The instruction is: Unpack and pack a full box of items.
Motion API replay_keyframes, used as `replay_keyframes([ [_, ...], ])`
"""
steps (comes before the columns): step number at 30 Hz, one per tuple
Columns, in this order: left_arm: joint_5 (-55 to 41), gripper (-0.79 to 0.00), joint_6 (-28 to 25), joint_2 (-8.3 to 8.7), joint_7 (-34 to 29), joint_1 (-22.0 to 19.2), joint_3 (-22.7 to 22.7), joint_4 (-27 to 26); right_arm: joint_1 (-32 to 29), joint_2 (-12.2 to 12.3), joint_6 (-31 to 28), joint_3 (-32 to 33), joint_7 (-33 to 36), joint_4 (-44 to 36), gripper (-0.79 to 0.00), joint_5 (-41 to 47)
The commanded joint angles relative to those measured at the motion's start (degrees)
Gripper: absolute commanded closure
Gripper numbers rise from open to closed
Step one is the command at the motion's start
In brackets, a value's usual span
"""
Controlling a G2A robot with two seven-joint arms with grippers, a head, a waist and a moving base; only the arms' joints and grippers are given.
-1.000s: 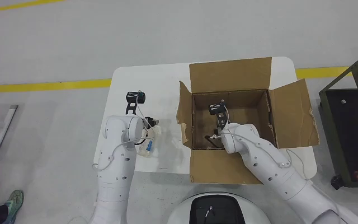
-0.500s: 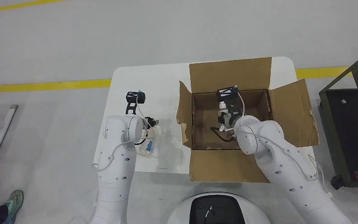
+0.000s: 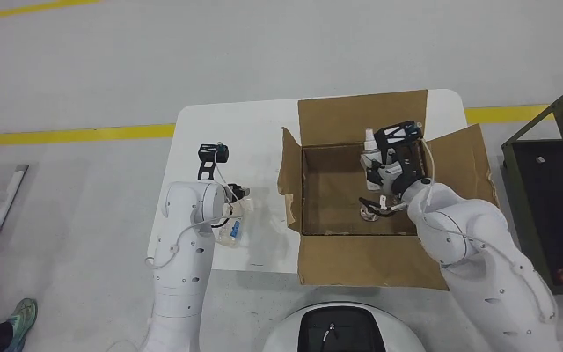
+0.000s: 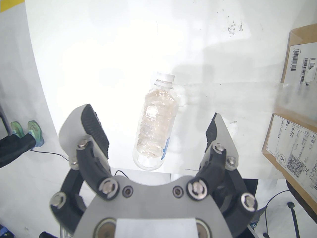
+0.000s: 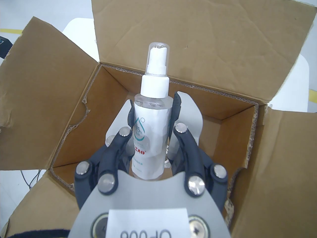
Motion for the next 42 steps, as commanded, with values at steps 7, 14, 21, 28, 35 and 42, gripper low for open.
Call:
replay_keyframes([
  [7, 0.0, -0.785, 0.0, 0.0, 0.0, 0.0, 0.0, 0.0, -0.2, 0.0, -0.3, 0.1, -0.9, -0.3, 0.0, 0.1],
  [14, 0.0, -0.785, 0.0, 0.0, 0.0, 0.0, 0.0, 0.0, 1.4, 0.6, -4.5, 8.6, -8.7, -4.1, 0.0, 3.8],
  [21, 0.0, -0.785, 0.0, 0.0, 0.0, 0.0, 0.0, 0.0, 2.5, 1.5, -9.3, 22.9, -13.9, -4.5, 0.0, 12.8],
  [28, 0.0, -0.785, 0.0, 0.0, 0.0, 0.0, 0.0, 0.0, 0.3, 1.9, -12.5, 27.6, -15.0, -3.7, 0.0, 19.8],
  [35, 0.0, -0.785, 0.0, 0.0, 0.0, 0.0, 0.0, 0.0, 0.3, 1.9, -12.5, 27.6, -15.0, -3.7, 0.0, 19.8],
  [42, 0.0, -0.785, 0.0, 0.0, 0.0, 0.0, 0.0, 0.0, -0.1, 2.5, -13.0, 30.5, -18.8, -3.7, 0.0, 16.8],
])
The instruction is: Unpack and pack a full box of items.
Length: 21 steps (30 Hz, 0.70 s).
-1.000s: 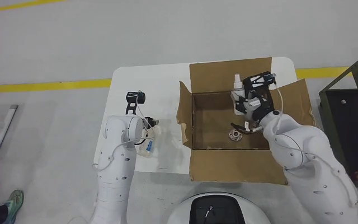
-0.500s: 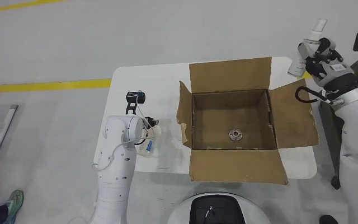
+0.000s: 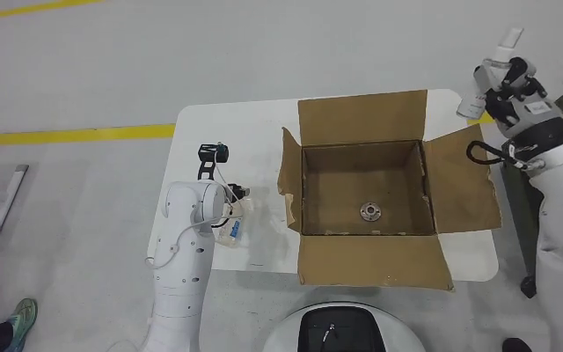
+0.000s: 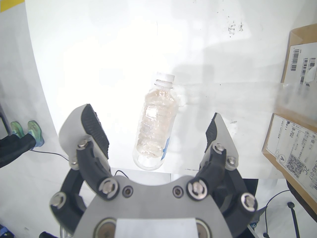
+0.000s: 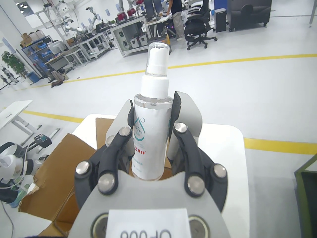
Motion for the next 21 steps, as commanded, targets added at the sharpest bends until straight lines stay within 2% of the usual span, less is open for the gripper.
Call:
replay_keyframes([
  [1, 0.0, -0.785, 0.0, 0.0, 0.0, 0.0, 0.0, 0.0, 0.9, 0.4, 0.4, 3.0, -0.1, 1.4, 0.0, -0.6],
  [5, 0.0, -0.785, 0.0, 0.0, 0.0, 0.0, 0.0, 0.0, 3.1, 1.5, -0.3, 11.0, 1.8, 5.8, 0.0, -2.1],
  [9, 0.0, -0.785, 0.0, 0.0, 0.0, 0.0, 0.0, 0.0, 2.2, 2.9, -4.1, 16.5, 7.7, 9.3, 0.0, -5.7],
  [14, 0.0, -0.785, 0.0, 0.0, 0.0, 0.0, 0.0, 0.0, -4.5, 3.7, -9.7, 18.5, 13.6, 11.7, 0.0, -8.3],
  [21, 0.0, -0.785, 0.0, 0.0, 0.0, 0.0, 0.0, 0.0, -18.2, 3.2, -13.2, 14.0, 17.7, 7.9, 0.0, -7.0],
])
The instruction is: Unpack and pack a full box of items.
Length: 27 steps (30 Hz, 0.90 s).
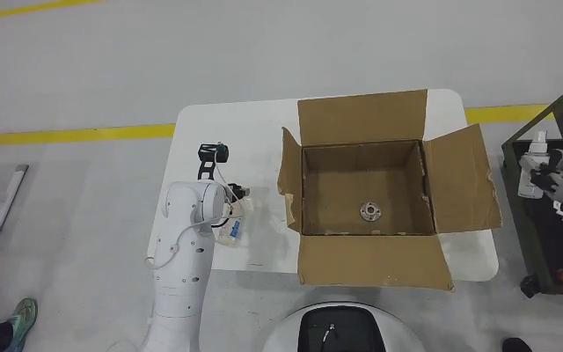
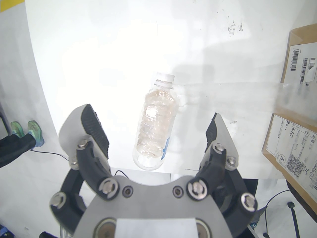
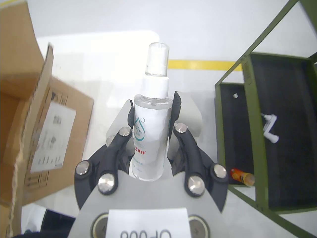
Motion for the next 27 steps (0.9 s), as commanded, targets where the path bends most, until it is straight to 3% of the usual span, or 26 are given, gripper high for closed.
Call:
replay_keyframes([
  [1, 0.0, -0.785, 0.0, 0.0, 0.0, 0.0, 0.0, 0.0, -3.8, -0.2, -0.6, -1.9, -0.3, -1.6, 0.0, -0.8],
  [8, 0.0, -0.785, 0.0, 0.0, 0.0, 0.0, 0.0, 0.0, -10.8, -0.4, 2.3, -4.8, -1.3, -3.8, 0.0, -3.7],
  [20, 0.0, -0.785, 0.0, 0.0, 0.0, 0.0, 0.0, 0.0, -11.0, -0.4, 2.5, -4.8, -1.6, -3.9, 0.0, -3.8],
  [27, 0.0, -0.785, 0.0, 0.0, 0.0, 0.0, 0.0, 0.0, -13.5, -0.6, 4.3, -9.9, -1.4, -1.8, 0.0, -6.1],
])
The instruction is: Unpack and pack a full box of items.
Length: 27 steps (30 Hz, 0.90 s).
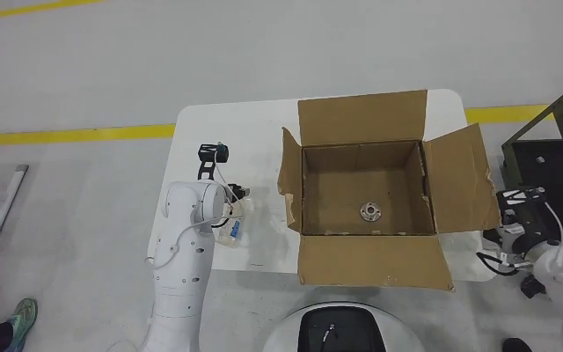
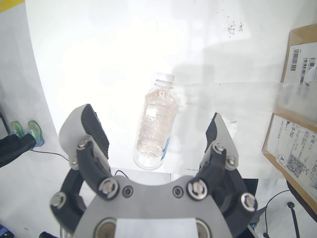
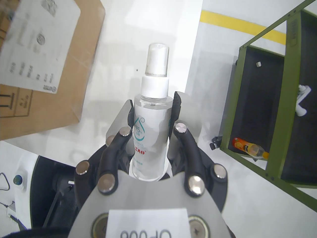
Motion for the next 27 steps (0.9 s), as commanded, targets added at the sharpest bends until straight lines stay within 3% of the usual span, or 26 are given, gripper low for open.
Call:
replay_keyframes([
  [1, 0.0, -0.785, 0.0, 0.0, 0.0, 0.0, 0.0, 0.0, -0.9, -0.1, 1.1, -1.1, 0.5, 0.8, 0.0, 0.8],
  [6, 0.0, -0.785, 0.0, 0.0, 0.0, 0.0, 0.0, 0.0, -2.6, -0.2, 2.0, -3.1, 1.1, 2.3, 0.0, 2.0],
  [21, 0.0, -0.785, 0.0, 0.0, 0.0, 0.0, 0.0, 0.0, 1.1, 0.3, 5.4, -6.2, 4.7, 4.7, 0.0, 4.0],
  [24, 0.0, -0.785, 0.0, 0.0, 0.0, 0.0, 0.0, 0.0, 1.5, 0.4, 5.6, -6.8, 5.0, 4.8, -0.175, 3.7],
  [27, 0.0, -0.785, 0.0, 0.0, 0.0, 0.0, 0.0, 0.0, 1.7, 0.5, 5.8, -7.2, 5.2, 4.5, -0.259, 3.5],
])
